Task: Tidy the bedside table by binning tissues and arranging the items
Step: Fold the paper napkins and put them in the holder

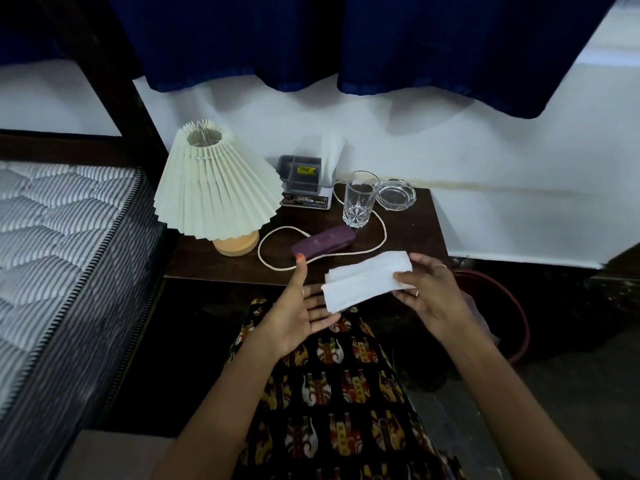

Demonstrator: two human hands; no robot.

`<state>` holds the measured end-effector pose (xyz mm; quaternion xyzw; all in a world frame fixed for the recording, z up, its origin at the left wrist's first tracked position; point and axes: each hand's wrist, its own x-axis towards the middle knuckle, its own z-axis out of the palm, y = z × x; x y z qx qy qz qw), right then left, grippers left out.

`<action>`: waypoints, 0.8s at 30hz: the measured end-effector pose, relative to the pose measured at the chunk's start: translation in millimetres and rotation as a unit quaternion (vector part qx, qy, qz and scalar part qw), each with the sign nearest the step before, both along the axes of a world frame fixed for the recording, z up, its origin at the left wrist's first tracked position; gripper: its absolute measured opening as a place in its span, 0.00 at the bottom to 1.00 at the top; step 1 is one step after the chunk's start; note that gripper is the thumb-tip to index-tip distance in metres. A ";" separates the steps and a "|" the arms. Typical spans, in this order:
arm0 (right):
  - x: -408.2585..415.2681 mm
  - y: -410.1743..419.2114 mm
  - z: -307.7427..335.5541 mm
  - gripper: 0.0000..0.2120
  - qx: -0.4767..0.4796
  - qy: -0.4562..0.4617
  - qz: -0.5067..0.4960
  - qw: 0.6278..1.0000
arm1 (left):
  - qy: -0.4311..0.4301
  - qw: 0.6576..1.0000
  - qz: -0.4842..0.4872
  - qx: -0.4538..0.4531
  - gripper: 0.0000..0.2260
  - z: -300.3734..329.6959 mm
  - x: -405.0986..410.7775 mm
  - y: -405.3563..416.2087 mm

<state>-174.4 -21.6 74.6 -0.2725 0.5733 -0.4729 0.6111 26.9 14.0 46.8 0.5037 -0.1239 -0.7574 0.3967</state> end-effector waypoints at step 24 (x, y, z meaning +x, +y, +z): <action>-3.0 67.6 51.2 0.11 -0.077 0.016 0.217 0.973 | -0.084 0.974 0.015 -0.209 0.10 67.2 18.2 67.8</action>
